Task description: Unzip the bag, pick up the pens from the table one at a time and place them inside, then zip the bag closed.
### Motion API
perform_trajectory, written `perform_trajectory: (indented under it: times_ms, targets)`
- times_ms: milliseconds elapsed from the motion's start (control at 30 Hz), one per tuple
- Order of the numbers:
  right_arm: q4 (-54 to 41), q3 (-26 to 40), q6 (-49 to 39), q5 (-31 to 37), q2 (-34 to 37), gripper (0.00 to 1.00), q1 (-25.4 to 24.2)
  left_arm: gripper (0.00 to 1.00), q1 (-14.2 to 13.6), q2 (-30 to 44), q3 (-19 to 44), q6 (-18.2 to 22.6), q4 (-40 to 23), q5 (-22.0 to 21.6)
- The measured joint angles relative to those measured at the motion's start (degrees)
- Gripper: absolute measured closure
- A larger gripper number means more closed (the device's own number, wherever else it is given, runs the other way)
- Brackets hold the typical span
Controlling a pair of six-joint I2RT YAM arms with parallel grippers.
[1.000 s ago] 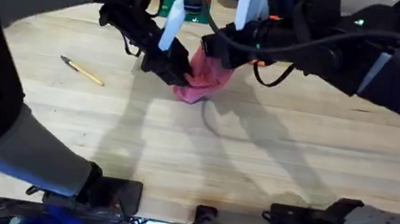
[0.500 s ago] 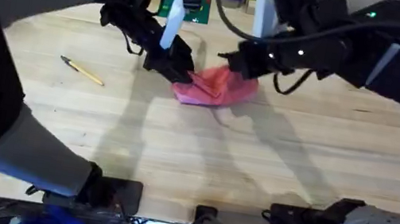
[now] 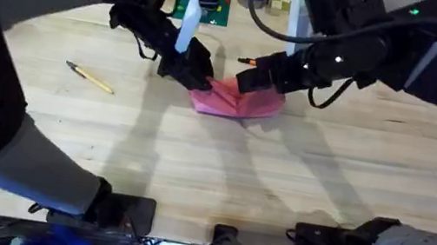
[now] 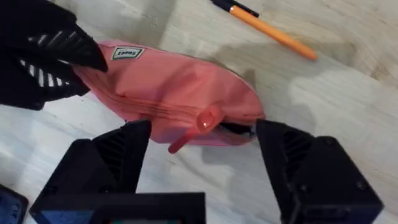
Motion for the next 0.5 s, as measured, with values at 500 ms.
perform_trajectory:
  times_ms: [500]
  targets:
    - [-1.17, 0.00, 0.15, 0.52, -13.73, 0.005, -0.04, 0.959, 0.00, 0.00, 0.00, 0.00, 0.04, 0.11]
